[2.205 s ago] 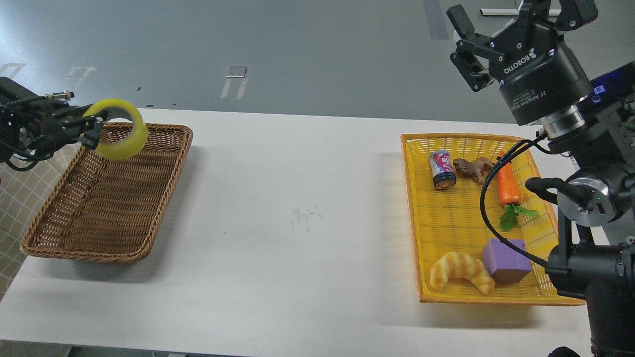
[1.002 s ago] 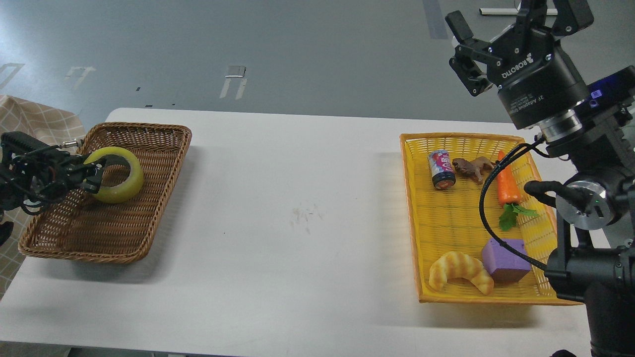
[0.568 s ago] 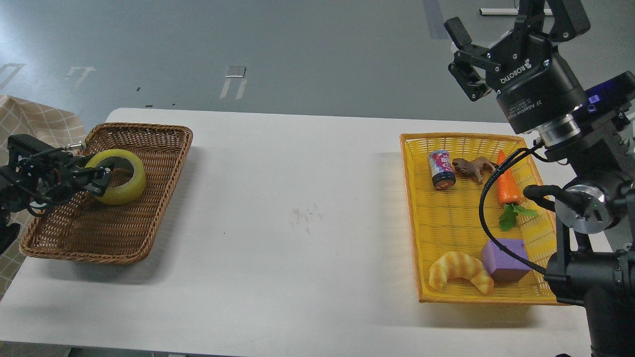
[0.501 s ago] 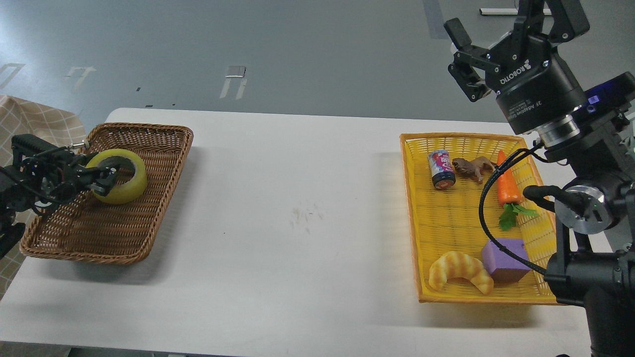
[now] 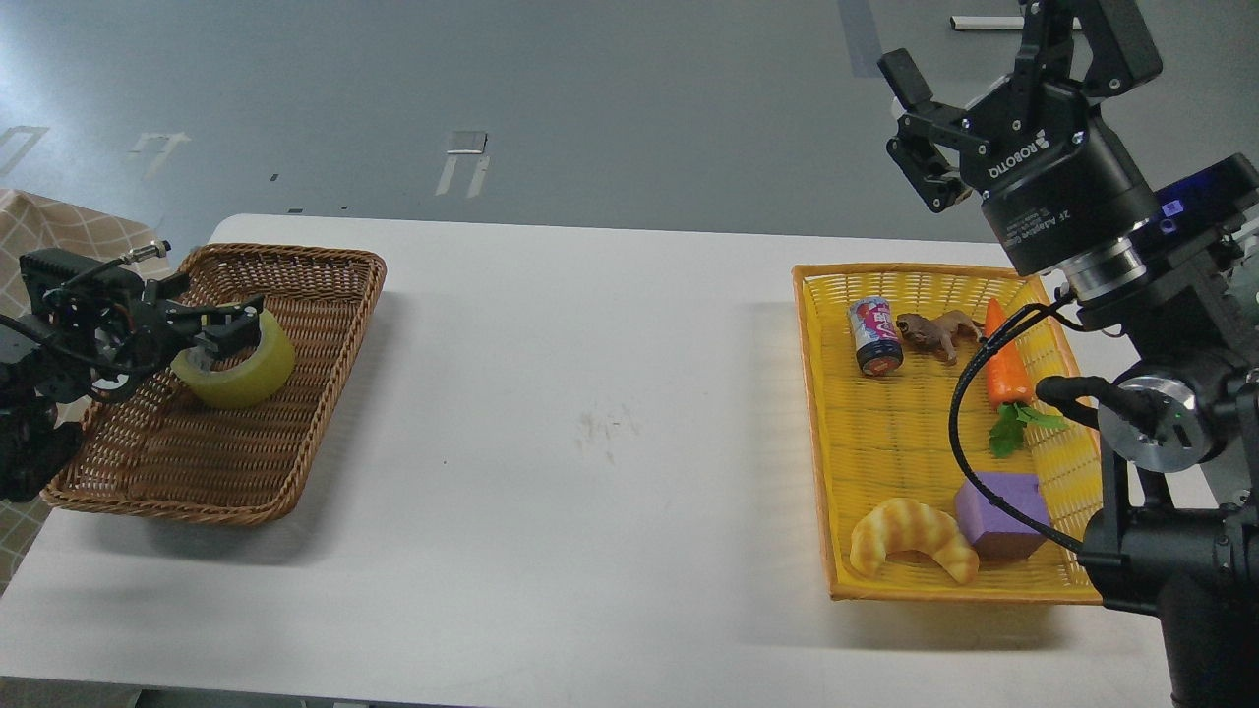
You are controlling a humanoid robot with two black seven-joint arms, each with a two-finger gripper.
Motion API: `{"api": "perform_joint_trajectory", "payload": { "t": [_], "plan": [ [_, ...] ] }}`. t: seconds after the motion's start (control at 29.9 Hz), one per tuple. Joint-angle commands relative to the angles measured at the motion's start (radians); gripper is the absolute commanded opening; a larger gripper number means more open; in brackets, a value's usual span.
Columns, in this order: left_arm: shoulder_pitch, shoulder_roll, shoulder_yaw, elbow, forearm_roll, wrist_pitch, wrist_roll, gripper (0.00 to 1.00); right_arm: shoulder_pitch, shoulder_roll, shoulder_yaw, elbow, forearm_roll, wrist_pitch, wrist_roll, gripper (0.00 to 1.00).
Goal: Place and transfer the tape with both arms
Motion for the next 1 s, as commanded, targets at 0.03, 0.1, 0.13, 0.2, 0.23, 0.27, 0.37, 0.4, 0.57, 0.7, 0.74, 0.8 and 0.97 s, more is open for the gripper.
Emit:
{"api": "perform_joint_trajectory", "payload": {
  "t": [0.03,0.1,0.13,0.2,0.23,0.27,0.37,0.4,0.57,0.7,0.74,0.8,0.97],
  "plan": [
    [-0.039,-0.03,-0.001,-0.001,-0.185,-0.012,0.0,0.92,0.0,0.0,0.0,-0.003,-0.002,0.0,-0.001,1.0],
    [-0.054,-0.047,-0.001,0.0,-0.265,-0.013,0.0,0.92,0.001,0.0,0.0,-0.005,-0.002,0.0,-0.001,1.0],
    [-0.071,-0.064,-0.002,-0.001,-0.311,-0.022,0.0,0.92,0.001,0.0,0.0,-0.006,-0.005,0.0,-0.001,1.0],
    [-0.102,-0.098,-0.002,-0.001,-0.38,-0.057,0.0,0.92,0.003,0.0,0.0,-0.006,-0.006,0.0,-0.001,1.0],
    [-0.114,-0.108,-0.004,0.0,-0.404,-0.074,0.0,0.92,0.005,0.0,0.0,-0.006,-0.008,0.0,-0.001,1.0],
    [-0.135,-0.128,-0.004,-0.001,-0.456,-0.106,0.0,0.92,0.005,0.0,0.0,-0.006,-0.011,0.0,-0.001,1.0],
    [-0.181,-0.156,-0.005,-0.001,-0.573,-0.176,0.0,0.93,0.006,0.0,0.0,-0.006,-0.012,0.0,-0.001,1.0],
    [-0.206,-0.17,-0.005,-0.001,-0.626,-0.224,0.0,0.94,0.006,0.0,0.0,-0.006,-0.012,0.0,-0.001,1.0],
    [-0.29,-0.196,-0.011,-0.01,-0.826,-0.409,0.0,0.96,0.003,0.0,0.0,-0.011,-0.014,0.0,-0.001,1.0],
    [-0.356,-0.208,-0.013,-0.041,-0.973,-0.533,0.0,0.97,0.005,0.0,0.0,-0.014,-0.043,0.0,-0.001,1.0],
    [-0.373,-0.211,-0.019,-0.055,-1.009,-0.564,0.0,0.97,0.006,0.0,0.0,-0.021,-0.063,0.0,-0.001,1.0],
    [-0.387,-0.225,-0.037,-0.073,-1.055,-0.594,0.0,0.98,0.012,0.0,0.0,-0.035,-0.098,0.0,-0.001,1.0],
    [-0.402,-0.236,-0.12,-0.125,-1.09,-0.648,0.0,0.98,0.026,0.0,0.0,-0.057,-0.133,-0.005,-0.002,1.0]
  ]
}}
